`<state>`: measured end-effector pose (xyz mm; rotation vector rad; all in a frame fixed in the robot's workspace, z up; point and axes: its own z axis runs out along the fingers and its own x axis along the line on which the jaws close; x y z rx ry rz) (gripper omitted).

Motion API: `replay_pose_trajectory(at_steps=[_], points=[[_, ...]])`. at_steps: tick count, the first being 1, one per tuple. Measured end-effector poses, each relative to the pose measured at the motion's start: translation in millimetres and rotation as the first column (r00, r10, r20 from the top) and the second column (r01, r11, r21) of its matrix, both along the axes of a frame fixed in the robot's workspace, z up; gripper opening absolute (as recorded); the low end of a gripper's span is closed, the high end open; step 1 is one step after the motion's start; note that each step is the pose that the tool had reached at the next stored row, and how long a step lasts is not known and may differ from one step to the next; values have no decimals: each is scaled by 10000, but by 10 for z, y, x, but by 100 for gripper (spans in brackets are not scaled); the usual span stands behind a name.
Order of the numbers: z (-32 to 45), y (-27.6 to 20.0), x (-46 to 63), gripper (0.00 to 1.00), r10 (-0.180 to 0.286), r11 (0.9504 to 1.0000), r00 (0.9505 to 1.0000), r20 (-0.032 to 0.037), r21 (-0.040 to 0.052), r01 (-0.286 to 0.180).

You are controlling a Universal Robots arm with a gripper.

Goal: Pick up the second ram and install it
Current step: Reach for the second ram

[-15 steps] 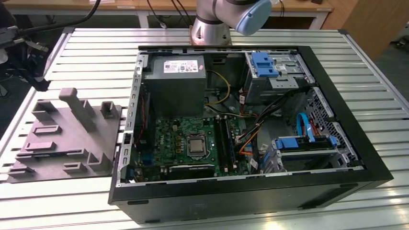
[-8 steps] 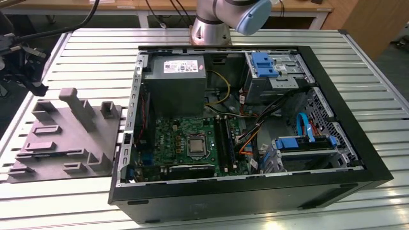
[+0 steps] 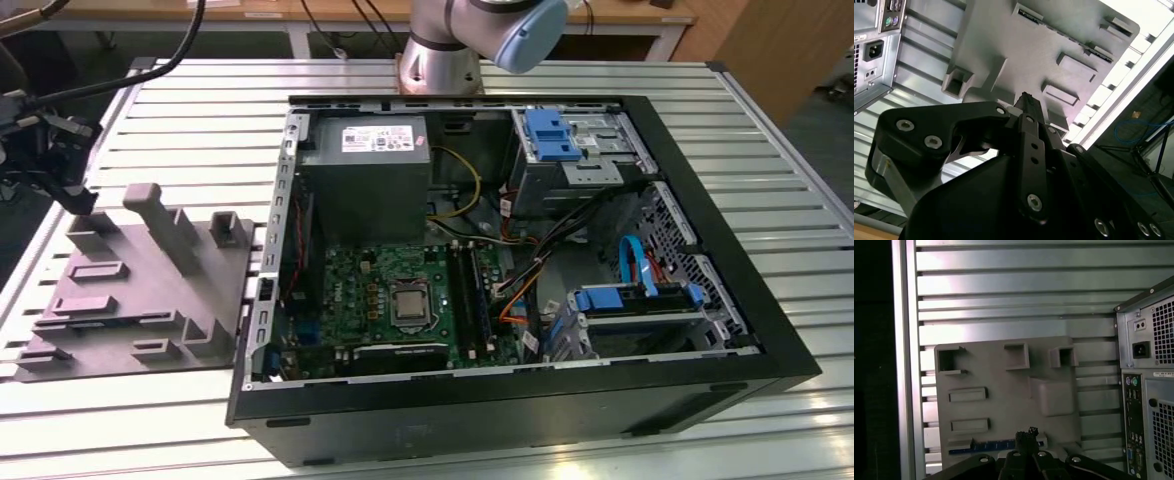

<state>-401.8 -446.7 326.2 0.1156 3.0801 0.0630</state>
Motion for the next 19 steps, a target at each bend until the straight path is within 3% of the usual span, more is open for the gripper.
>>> replay_pose_trajectory(at_steps=[19], points=[[-239,-179,-114,10,0,10000,10000,1,0,0]])
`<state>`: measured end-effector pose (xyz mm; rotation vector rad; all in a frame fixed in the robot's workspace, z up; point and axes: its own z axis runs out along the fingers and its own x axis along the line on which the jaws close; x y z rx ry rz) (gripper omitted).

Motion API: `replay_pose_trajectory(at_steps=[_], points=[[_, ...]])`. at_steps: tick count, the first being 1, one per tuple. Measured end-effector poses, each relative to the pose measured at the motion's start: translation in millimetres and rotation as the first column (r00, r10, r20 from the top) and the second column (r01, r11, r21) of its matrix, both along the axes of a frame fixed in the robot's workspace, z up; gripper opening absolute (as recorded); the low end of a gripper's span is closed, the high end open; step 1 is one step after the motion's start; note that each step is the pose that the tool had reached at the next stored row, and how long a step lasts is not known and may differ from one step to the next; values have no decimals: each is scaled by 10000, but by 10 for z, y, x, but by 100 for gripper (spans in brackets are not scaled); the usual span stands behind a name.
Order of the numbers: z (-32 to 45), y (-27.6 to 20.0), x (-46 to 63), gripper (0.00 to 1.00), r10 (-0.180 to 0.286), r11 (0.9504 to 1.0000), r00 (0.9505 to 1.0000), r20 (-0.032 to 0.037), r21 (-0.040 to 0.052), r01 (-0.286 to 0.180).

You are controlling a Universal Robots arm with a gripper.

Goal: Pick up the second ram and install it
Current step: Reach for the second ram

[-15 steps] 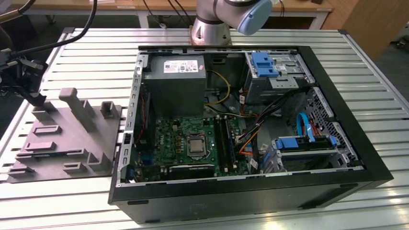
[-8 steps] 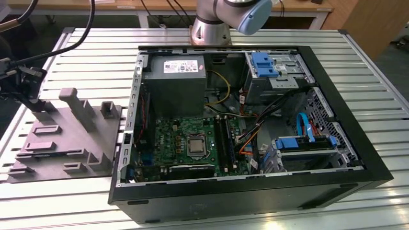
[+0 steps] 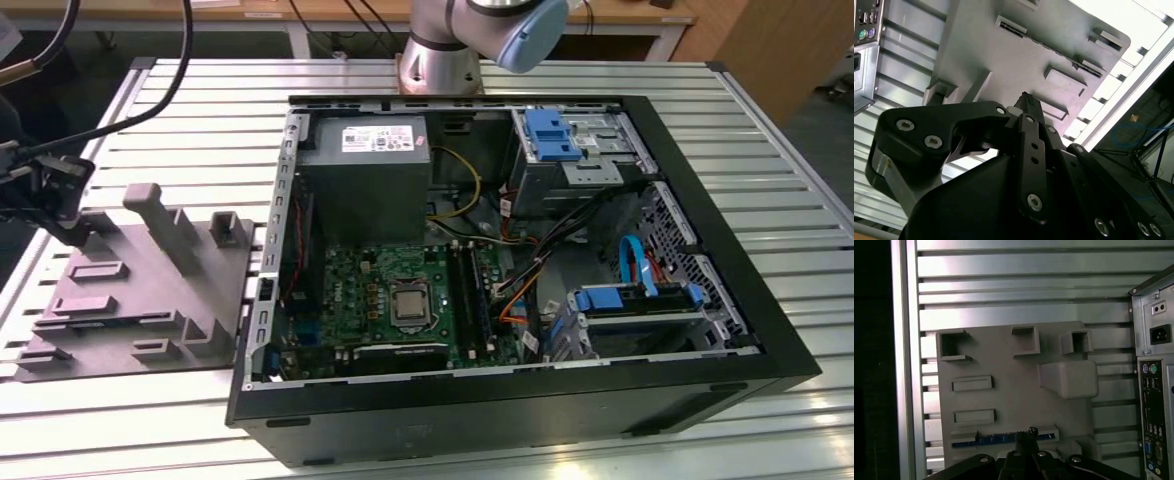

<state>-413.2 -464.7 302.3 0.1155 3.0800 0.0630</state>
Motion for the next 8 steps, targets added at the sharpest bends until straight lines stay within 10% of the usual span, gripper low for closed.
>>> replay_pose_trajectory(at_steps=[8], points=[[-85,-77,-30,10,1,10000,10000,-1,0,-1]])
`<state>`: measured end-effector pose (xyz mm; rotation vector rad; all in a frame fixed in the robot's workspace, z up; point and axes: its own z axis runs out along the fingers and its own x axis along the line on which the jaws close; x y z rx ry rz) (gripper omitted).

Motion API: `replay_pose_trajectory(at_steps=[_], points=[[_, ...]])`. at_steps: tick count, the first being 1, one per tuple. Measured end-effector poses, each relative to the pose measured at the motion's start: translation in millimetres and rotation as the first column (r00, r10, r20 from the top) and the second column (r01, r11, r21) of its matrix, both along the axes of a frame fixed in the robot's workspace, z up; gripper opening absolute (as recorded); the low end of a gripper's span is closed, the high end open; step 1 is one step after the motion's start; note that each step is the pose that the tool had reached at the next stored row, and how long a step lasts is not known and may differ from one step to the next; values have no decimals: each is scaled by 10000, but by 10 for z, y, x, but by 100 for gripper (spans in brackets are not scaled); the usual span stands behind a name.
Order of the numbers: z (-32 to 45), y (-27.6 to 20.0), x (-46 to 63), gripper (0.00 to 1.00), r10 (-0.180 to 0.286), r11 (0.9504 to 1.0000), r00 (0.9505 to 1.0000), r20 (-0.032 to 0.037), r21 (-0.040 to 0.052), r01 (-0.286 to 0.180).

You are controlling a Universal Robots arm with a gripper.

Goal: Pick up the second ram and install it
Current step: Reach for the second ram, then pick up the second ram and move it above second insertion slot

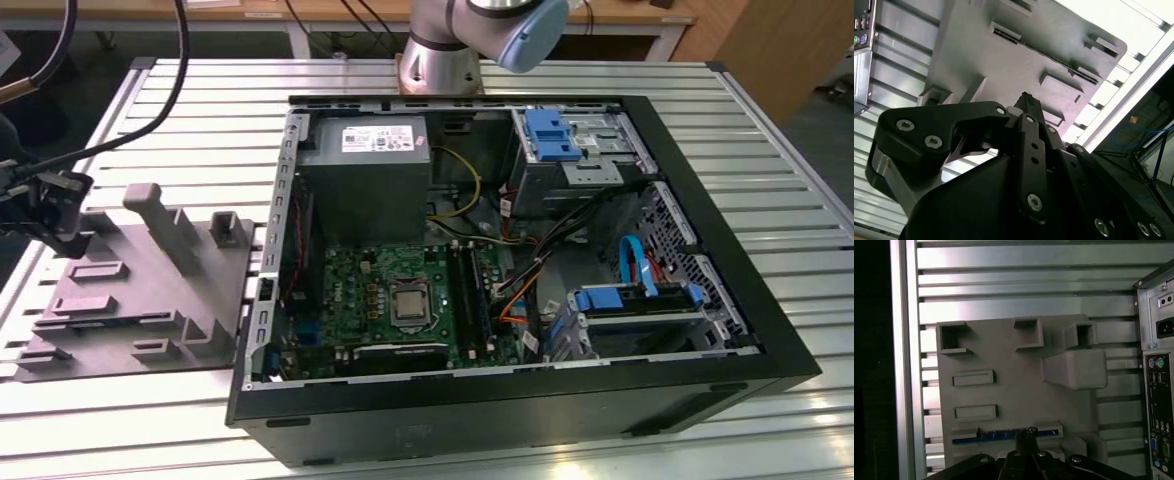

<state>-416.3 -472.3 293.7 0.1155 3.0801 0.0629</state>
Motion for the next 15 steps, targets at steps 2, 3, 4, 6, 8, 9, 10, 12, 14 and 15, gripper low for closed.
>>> replay_pose_trajectory(at_steps=[2,3,4,6,8,9,10,12,14,15], points=[[-26,-11,-6,10,-1,10000,10000,2,1,1],[-36,-15,-9,10,-2,10000,10000,2,1,2],[-45,-18,-11,10,-1,10000,10000,1,0,1],[-52,-21,-12,10,0,10000,10000,1,0,0],[-52,-21,-12,10,0,10000,10000,1,0,0],[-54,-21,-14,10,0,10000,10000,1,0,0],[-56,-20,-15,10,0,10000,10000,1,1,0],[-56,-20,-15,10,-1,10000,10000,1,0,1],[-57,-20,-15,10,0,10000,10000,1,1,0],[-57,-20,-15,10,0,10000,10000,1,0,0]])
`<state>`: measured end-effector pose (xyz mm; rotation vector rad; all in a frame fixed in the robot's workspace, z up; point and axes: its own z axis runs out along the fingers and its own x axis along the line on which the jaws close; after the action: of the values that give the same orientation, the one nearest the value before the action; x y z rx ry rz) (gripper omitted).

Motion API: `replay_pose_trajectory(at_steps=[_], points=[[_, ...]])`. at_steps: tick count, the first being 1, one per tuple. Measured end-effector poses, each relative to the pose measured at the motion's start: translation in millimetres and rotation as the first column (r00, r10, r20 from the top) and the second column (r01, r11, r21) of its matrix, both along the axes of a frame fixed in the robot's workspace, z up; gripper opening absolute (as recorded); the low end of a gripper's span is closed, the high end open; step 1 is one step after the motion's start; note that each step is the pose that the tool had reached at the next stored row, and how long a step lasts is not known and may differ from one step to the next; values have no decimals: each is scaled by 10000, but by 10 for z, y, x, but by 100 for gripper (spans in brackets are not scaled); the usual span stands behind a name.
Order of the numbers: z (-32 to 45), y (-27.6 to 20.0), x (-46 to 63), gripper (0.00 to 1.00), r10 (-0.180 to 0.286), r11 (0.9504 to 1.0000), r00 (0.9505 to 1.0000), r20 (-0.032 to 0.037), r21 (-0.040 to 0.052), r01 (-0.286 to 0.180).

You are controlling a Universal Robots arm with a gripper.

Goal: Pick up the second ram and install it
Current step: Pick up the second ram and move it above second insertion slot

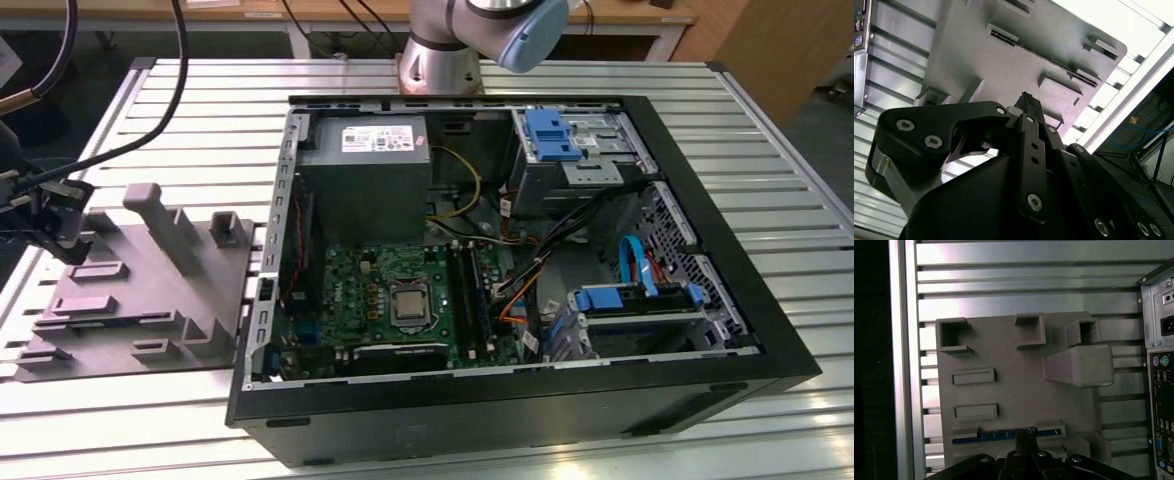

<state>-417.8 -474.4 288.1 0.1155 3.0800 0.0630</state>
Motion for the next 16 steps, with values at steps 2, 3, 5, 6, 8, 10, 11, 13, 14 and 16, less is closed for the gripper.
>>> replay_pose_trajectory(at_steps=[2,3,5,6,8,10,11,13,14,16], points=[[0,0,0,10,0,10000,10000,0,0,0],[0,0,0,10,0,10000,10000,0,0,0],[-1,0,0,10,1,10000,10000,0,0,-1],[-1,0,-1,10,9,10000,10000,0,-1,-9],[-3,0,-1,10,104,9999,9999,0,0,-104],[-7,1,-1,10,326,9995,9995,0,0,-326],[-10,0,-1,10,490,9988,9988,0,0,-490],[-18,0,-1,10,834,9965,9965,1,1,-834],[-21,0,-1,10,1012,9949,9949,1,1,-1012],[-28,0,-1,10,1369,9906,9906,0,0,-1369]])
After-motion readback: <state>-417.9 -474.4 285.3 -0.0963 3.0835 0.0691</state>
